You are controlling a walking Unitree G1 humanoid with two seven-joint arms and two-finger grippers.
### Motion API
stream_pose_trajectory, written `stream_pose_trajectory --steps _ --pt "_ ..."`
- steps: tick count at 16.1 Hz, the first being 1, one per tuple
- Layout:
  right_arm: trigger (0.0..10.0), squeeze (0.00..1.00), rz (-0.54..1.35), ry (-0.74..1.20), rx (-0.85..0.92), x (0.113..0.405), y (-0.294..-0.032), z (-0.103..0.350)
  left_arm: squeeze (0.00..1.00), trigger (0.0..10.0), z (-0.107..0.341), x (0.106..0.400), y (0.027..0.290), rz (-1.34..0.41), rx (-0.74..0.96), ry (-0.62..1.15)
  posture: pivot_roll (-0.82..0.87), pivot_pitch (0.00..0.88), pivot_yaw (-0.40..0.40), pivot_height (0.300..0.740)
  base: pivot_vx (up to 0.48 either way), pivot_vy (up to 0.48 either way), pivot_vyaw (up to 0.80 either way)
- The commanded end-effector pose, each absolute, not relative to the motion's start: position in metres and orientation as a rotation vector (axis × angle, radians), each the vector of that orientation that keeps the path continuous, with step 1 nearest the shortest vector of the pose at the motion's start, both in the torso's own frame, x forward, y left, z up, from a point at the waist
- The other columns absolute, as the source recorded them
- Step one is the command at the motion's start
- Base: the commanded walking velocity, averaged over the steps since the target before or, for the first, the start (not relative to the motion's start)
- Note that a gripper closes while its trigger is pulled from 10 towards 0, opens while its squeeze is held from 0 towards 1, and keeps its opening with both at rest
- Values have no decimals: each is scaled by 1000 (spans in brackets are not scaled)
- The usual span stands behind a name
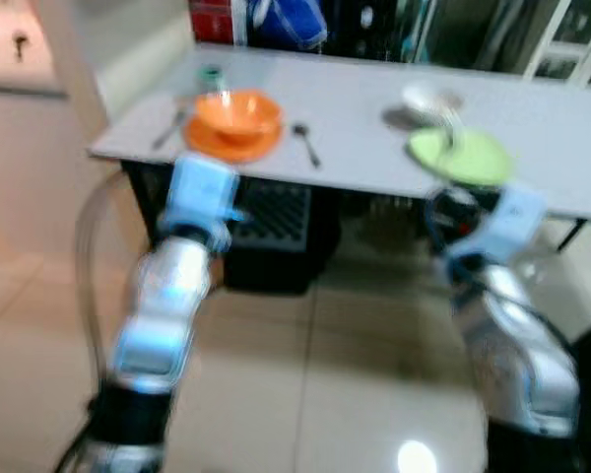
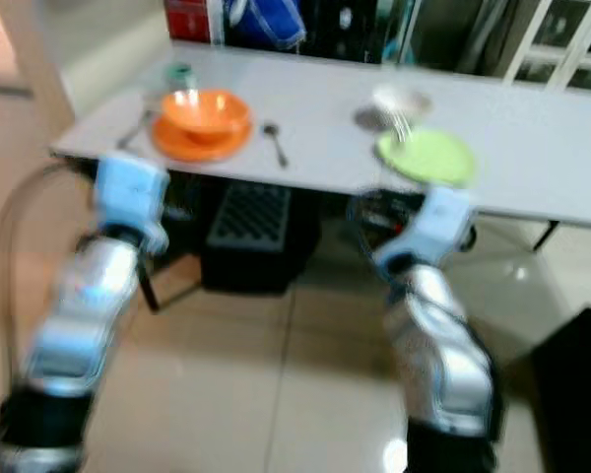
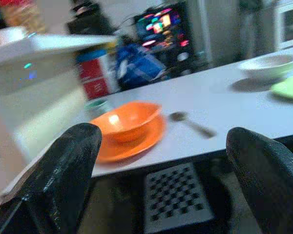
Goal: Setting the table
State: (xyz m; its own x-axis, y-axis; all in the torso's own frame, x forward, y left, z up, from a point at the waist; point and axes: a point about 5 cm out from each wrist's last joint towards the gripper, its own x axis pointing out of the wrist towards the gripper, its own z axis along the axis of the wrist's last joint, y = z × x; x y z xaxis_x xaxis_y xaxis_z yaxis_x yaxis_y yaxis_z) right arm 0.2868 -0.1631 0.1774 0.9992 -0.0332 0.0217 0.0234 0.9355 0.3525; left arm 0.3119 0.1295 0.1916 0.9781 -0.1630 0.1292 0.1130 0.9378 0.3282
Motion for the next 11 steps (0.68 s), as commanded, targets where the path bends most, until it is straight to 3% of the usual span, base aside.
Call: stream_pose_trajectory --steps 1,7,11 --pt "10000 0 -26 -52 361 287 -161 183 0 10000 197 314 135 -124 339 -170 -50 0 -2 740 0 -424 0" --pt "10000 0 -44 -26 400 285 -162 174 0 10000 201 313 135 -132 365 -177 28 0 -29 740 0 -423 0" --pt "10000 0 -21 -22 385 285 -156 176 0 10000 201 313 139 -115 349 -166 -13 0 -17 740 0 0 0"
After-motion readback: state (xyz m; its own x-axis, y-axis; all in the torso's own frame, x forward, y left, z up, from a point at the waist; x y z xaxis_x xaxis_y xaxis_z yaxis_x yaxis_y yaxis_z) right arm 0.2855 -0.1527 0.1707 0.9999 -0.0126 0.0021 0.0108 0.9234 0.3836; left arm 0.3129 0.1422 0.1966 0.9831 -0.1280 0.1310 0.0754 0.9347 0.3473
